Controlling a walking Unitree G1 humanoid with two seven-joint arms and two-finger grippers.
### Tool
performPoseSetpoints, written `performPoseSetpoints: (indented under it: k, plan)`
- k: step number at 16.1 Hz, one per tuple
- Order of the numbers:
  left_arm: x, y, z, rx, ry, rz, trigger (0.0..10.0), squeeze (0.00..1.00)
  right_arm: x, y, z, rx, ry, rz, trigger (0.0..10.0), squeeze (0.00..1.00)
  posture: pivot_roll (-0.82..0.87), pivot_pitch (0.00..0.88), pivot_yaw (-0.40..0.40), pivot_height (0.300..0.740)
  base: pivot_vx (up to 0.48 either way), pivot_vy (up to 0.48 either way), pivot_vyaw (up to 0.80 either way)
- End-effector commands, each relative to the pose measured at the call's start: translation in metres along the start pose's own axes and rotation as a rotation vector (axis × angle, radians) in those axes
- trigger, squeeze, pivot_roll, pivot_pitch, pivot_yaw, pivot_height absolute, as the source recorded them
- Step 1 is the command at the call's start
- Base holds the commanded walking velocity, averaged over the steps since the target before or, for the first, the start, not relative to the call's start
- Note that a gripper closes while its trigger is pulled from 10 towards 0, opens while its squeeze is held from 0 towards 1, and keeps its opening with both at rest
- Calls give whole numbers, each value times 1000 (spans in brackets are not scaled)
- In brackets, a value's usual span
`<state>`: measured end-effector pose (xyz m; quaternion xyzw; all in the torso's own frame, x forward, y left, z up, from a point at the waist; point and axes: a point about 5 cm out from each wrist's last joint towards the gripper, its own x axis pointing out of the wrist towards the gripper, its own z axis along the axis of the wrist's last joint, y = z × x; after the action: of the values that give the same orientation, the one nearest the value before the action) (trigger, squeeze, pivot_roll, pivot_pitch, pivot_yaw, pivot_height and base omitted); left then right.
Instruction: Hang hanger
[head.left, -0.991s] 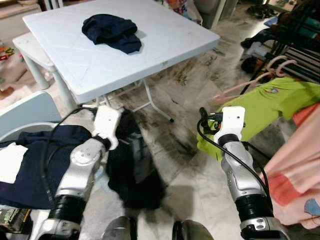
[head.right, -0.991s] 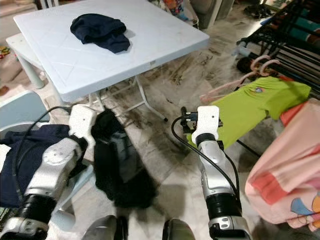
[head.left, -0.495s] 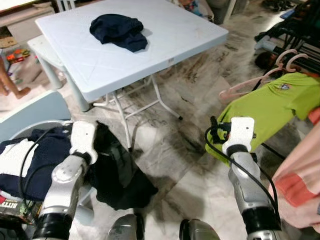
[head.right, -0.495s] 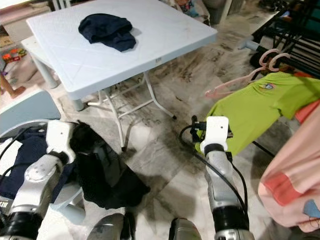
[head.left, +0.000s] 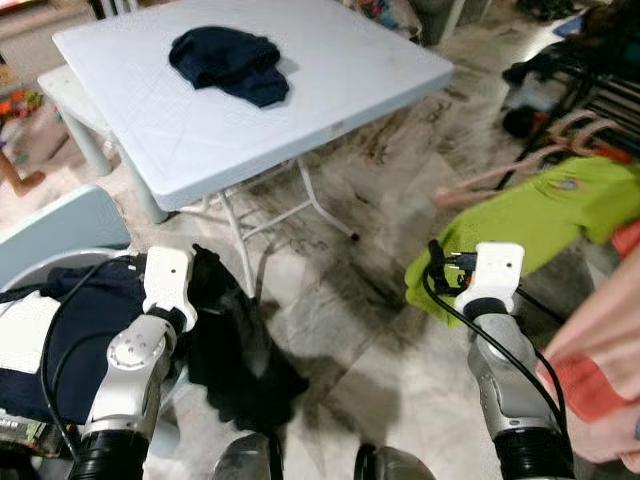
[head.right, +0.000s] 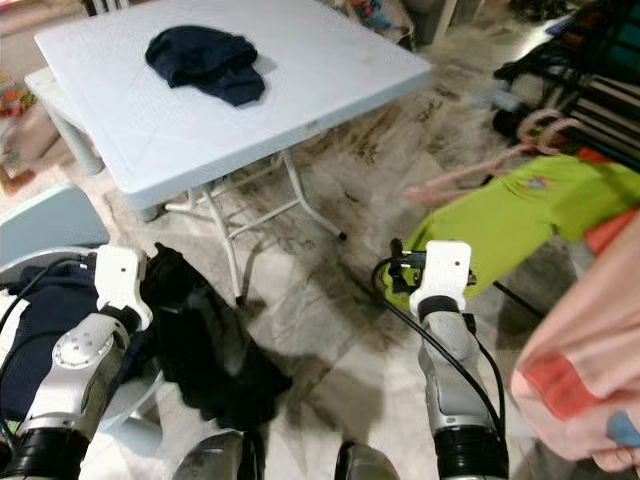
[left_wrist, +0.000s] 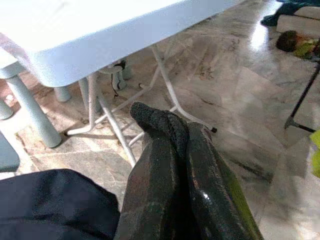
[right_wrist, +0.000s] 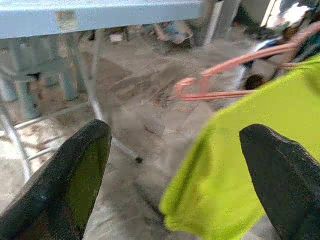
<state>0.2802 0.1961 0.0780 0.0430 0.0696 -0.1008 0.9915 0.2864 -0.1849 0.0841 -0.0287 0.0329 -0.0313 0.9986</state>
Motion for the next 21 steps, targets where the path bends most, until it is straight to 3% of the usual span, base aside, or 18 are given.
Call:
performPoseSetpoints:
  k: [1,4,5,10,14,21]
  plan:
    - [4,3,22,25,-89,8,10000,0,5,10,7,-9,-11,47,10000,0,2,97,4,740,382,289,0]
    - [6,-8,36,76,-157,-33,10000,0,10,20,18,-14,-63,103,10000,0,0,102,-2,740,385,284,0]
    - [8,-10,46,106,-193,-46,10000,0,13,18,24,-32,-86,69,10000,0,0,100,-4,740,382,289,0]
    - [18,-9,75,98,-276,-43,10000,0,17,13,30,-15,-91,57,10000,0,4,93,-14,740,385,285,0]
    - [19,-13,76,99,-283,-49,10000,0,19,13,30,-3,-86,45,10000,0,1,93,-17,740,414,141,-355]
    - [17,-20,71,73,-260,-70,10000,0,20,14,29,-17,-88,39,10000,0,3,100,-21,740,0,0,-114]
